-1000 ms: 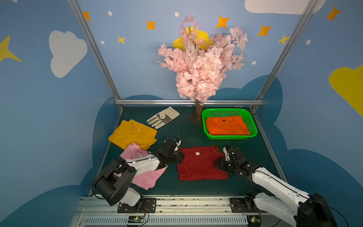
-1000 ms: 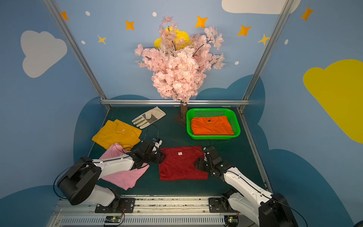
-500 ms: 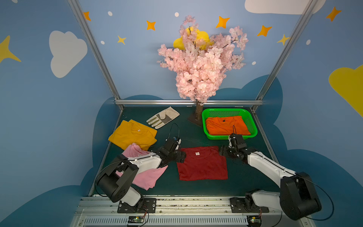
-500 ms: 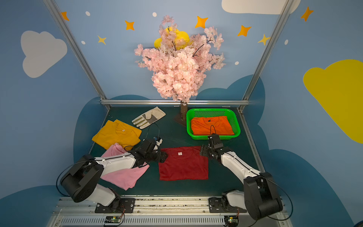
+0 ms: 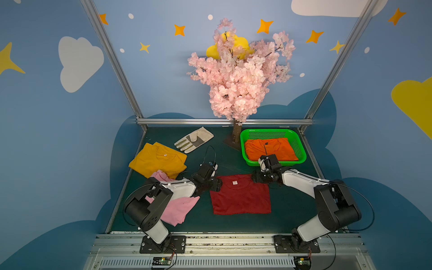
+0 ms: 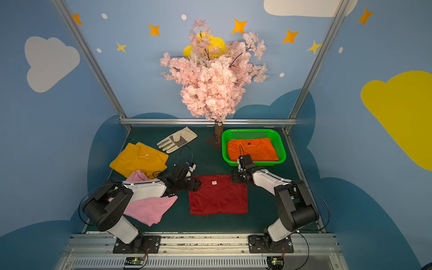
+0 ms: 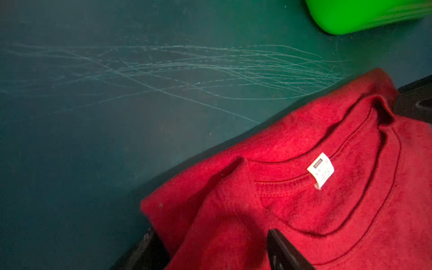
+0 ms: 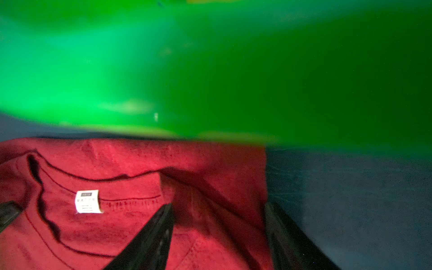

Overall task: Put the folded t-shirts into the basket
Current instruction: Pick up the T-shirt from the center of the board.

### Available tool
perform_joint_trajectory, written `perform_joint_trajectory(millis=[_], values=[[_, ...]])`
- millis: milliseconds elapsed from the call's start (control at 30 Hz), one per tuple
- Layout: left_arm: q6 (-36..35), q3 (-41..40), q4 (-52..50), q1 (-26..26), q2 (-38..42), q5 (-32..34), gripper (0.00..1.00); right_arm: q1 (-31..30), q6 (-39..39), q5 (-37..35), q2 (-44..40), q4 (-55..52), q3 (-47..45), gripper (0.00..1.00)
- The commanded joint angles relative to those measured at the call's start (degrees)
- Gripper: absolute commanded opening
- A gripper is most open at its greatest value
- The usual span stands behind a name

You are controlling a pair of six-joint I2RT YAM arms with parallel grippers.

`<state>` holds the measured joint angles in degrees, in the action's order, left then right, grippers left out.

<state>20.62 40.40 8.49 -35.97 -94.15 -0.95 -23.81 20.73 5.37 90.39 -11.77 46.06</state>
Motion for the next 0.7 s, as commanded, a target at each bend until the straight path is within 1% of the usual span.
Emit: perform_joint_trajectory(millis=[0, 67, 167, 233, 400, 500, 567, 667], values=[[0.77, -0.57, -1.34, -1.3, -3.36, -3.27, 0.73, -0.97, 0.95, 1.54, 2.18, -2.54, -1.61, 0.61], [0.96, -0.75, -1.07, -1.68, -3.69, -3.37, 0.7, -1.29, 0.76, 1.02, 1.38, -2.81, -2.11, 0.59], [1.11, -1.0, -0.87, -2.16, -4.0, -3.27, 0.67, -1.32, 0.14, 0.22, 0.06, -4.34, -2.35, 0.55], [1.17, -1.53, -0.41, -2.26, -3.82, -2.96, 0.66, -1.35, -0.36, -0.26, -1.57, -5.29, -2.77, 0.54], [1.03, -1.78, -0.23, -2.31, -3.01, -2.67, 0.66, -1.23, -1.58, -2.49, -6.62, -7.97, -2.62, 0.63], [0.85, -1.73, -0.31, -2.36, -2.86, -2.57, 0.66, -1.23, -1.96, -4.12, -8.25, -9.78, -2.23, 0.67], [0.85, -1.88, -0.2, -2.35, -2.8, -2.4, 0.67, -1.23, -1.7, -4.78, -8.28, -9.59, -3.06, 0.69], [0.94, -2.08, 0.45, -2.36, -3.13, -2.65, 0.67, -1.28, -1.0, -4.51, -6.14, -7.99, -3.96, 0.69]])
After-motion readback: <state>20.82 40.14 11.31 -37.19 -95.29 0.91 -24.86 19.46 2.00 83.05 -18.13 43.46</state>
